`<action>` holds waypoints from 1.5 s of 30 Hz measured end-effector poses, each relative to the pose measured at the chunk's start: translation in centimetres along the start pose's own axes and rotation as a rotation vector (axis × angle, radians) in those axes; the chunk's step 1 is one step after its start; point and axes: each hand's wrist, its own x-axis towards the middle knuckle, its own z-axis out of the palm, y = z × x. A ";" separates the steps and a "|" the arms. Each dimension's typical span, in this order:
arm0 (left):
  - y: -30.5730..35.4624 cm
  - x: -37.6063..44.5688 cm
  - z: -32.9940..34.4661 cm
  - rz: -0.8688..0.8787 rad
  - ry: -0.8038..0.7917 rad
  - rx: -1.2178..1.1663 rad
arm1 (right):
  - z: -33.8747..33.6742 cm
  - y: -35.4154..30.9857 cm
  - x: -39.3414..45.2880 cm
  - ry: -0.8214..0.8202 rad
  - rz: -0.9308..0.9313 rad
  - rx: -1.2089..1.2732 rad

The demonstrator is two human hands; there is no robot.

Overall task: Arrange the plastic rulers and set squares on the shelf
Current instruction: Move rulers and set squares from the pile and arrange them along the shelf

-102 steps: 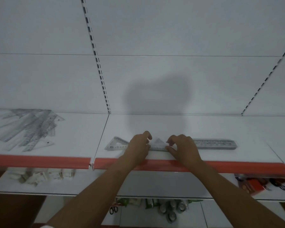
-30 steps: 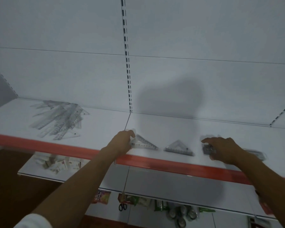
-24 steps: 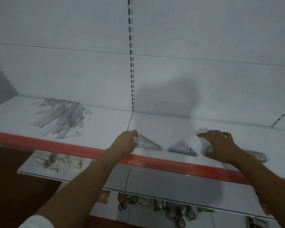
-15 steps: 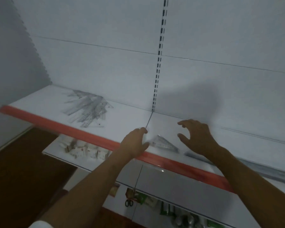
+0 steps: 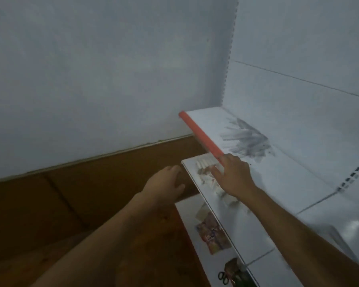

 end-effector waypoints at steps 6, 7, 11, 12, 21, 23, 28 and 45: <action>-8.6 -3.1 -4.3 -0.145 0.095 0.008 | 3.3 -11.3 5.1 -0.081 -0.177 -0.009; -9.8 -3.2 -5.0 -0.152 0.100 0.015 | 3.8 -12.8 6.1 -0.085 -0.195 -0.014; -15.1 -2.7 -7.9 -0.183 0.086 0.067 | 5.8 -17.8 9.4 -0.114 -0.233 -0.019; -16.3 -2.3 -8.6 -0.184 0.078 0.079 | 6.4 -18.7 10.2 -0.118 -0.239 -0.021; -22.5 3.9 -10.3 -0.125 0.014 0.121 | 9.9 -20.6 15.8 -0.126 -0.151 -0.049; -22.4 6.4 -9.8 -0.097 -0.018 0.117 | 10.3 -19.5 17.3 -0.140 -0.112 -0.063; -21.3 14.3 -8.8 -0.025 -0.022 0.110 | 11.4 -15.3 22.1 -0.138 -0.050 -0.082; -7.7 37.9 -1.8 0.400 -0.109 -0.043 | 10.8 3.6 31.2 0.049 0.267 -0.160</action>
